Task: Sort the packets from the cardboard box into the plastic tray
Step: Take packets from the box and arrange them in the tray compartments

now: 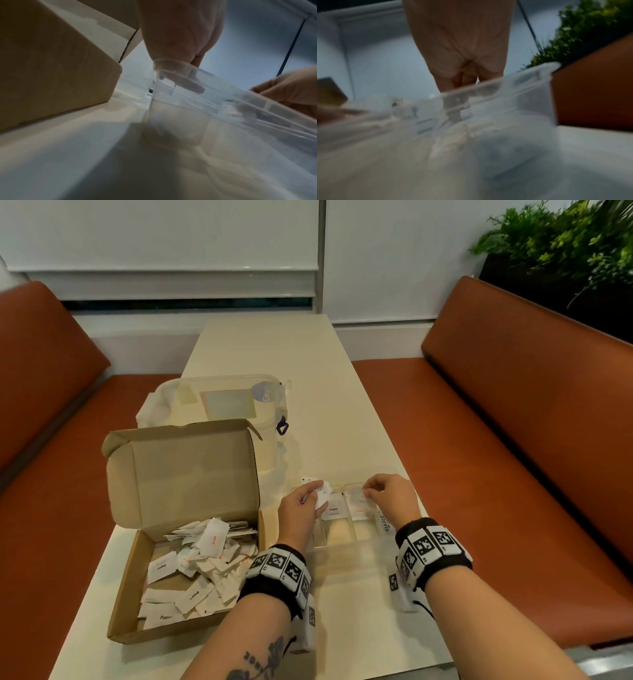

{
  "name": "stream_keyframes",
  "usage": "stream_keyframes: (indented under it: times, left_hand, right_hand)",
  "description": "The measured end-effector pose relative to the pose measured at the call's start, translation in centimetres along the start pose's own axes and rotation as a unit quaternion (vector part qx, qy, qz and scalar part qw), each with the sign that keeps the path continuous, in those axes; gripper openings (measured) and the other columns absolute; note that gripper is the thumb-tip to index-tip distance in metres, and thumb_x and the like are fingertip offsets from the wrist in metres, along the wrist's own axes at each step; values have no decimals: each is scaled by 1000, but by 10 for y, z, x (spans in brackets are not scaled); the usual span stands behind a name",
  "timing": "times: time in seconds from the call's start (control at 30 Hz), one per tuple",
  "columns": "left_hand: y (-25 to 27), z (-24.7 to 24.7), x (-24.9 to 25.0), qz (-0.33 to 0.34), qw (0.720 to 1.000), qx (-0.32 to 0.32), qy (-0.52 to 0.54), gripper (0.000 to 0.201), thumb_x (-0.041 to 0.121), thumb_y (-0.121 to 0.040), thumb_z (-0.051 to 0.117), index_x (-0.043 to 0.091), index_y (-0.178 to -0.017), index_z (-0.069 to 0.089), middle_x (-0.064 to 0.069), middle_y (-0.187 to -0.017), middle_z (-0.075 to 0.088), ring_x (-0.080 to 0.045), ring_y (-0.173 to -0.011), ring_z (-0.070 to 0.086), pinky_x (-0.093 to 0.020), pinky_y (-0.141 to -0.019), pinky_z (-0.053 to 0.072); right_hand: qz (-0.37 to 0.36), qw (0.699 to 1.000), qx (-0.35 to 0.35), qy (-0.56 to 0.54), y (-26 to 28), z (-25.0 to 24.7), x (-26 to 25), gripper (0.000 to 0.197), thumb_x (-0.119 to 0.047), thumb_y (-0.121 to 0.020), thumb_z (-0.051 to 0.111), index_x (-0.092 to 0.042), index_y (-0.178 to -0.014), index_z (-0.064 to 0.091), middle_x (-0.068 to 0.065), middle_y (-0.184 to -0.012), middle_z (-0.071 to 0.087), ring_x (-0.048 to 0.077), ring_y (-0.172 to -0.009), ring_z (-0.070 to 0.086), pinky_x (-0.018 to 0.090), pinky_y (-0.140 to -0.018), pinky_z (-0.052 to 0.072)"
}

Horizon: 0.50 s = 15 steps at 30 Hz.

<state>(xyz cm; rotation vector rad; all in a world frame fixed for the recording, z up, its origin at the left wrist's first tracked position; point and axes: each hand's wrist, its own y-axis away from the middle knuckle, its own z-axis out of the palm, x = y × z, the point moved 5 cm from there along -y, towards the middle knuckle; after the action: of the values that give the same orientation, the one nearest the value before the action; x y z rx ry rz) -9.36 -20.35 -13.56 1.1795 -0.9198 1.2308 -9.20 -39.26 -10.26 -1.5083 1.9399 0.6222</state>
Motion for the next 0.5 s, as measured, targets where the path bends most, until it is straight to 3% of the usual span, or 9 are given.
stream_keyframes:
  times: [0.03,0.13,0.23,0.33,0.5]
  left_hand:
    - [0,0,0,4,1000,0,-5,27,-3,-97,44,10,-100,68,-5,-111,59,-11,-96,60,-17,-74,56]
    - [1,1,0,12,1000,3,-11,28,-2,-97,44,12,-99,68,-4,-111,59,-9,-96,60,-18,-75,56]
    - [2,1,0,11,1000,5,-15,28,-2,-97,44,12,-102,68,-6,-114,59,-13,-99,60,-18,-76,56]
    - [2,1,0,11,1000,6,-17,28,-2,-97,44,12,-103,68,-7,-115,59,-14,-101,60,-19,-77,57]
    - [1,1,-2,15,1000,6,-20,30,-1,-97,44,15,-101,69,-10,-118,59,-13,-98,59,-19,-78,57]
  right_hand:
    - [-4,999,-21,33,-1,3,2,8,-11,-84,65,-13,-85,72,0,-86,70,15,-83,62,28,-77,50]
    - [-14,994,-57,87,0,13,5,9,-12,-84,65,-16,-82,73,1,-88,70,14,-82,59,23,-70,43]
    - [-21,993,-41,109,-1,19,8,9,-16,-83,68,-20,-79,74,-1,-88,64,11,-82,51,18,-63,36]
    - [-27,990,-47,129,-2,23,9,5,-19,-83,69,-20,-82,74,-2,-91,56,12,-84,49,21,-67,36]
    - [-63,988,-44,132,1,19,6,12,-8,-78,66,-19,-82,63,-5,-84,52,12,-82,47,22,-63,34]
